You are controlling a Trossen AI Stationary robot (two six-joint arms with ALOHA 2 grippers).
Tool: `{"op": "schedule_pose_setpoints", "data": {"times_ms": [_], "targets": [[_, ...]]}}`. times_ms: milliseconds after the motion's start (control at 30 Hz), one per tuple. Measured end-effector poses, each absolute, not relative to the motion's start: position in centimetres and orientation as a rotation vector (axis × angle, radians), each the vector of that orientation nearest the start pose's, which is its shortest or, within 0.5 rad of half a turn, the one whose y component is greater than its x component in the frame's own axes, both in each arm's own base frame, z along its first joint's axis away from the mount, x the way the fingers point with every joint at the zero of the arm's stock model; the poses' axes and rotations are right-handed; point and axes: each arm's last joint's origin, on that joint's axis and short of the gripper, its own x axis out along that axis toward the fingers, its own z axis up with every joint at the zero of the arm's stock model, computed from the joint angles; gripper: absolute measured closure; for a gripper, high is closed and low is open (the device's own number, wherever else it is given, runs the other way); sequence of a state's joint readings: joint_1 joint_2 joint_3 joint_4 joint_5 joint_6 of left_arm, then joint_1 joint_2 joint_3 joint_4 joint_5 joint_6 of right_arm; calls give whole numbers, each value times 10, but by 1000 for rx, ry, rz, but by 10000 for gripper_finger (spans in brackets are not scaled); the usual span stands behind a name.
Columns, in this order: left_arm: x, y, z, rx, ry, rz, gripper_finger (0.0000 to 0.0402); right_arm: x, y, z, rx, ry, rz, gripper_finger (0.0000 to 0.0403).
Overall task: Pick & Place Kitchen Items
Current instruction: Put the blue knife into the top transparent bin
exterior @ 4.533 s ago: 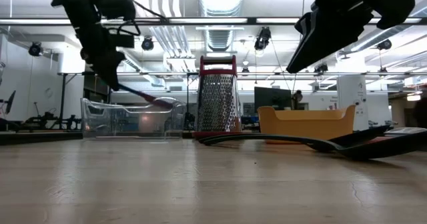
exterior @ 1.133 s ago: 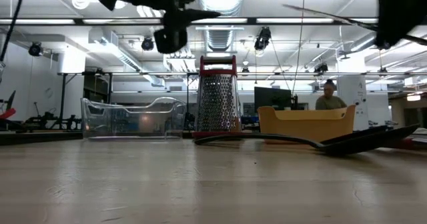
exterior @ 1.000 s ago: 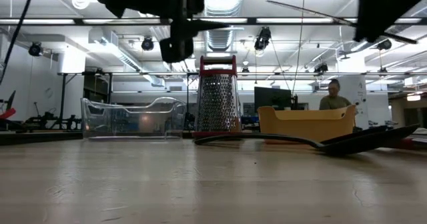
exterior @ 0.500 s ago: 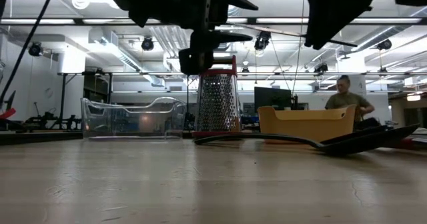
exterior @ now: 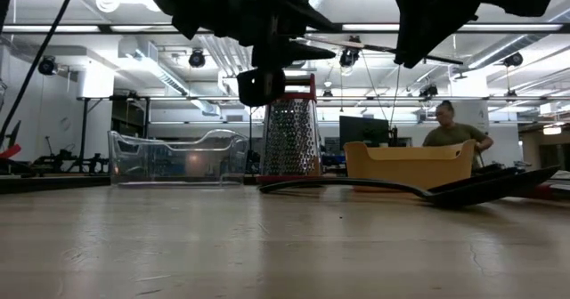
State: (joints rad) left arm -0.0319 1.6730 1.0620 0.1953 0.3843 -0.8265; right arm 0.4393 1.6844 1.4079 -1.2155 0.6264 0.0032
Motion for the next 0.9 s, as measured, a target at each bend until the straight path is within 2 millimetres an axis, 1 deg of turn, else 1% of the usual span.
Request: {"op": "schedule_pose_setpoints", "data": {"times_ms": [133,233,267,433,567,733,900], "targets": [[368,-23,236,-861,569,-222,334,288,117,268,-759,1273,-152,357],[368,-23,236,-846,565,-236,381,289,117,268,-769,1273,-140,361],[367,-23,236,-843,569,-231,389,289,117,268,-770,1272,-138,360],[367,-23,234,-812,577,-229,396,289,118,268,-754,1263,-145,325],[360,-22,233,-769,627,-174,397,288,117,270,-714,1254,-170,294],[342,-17,236,-681,724,-31,399,286,118,273,-699,1243,-176,260],[312,-10,253,-540,777,166,399,282,121,277,-695,1221,-166,231]]}}
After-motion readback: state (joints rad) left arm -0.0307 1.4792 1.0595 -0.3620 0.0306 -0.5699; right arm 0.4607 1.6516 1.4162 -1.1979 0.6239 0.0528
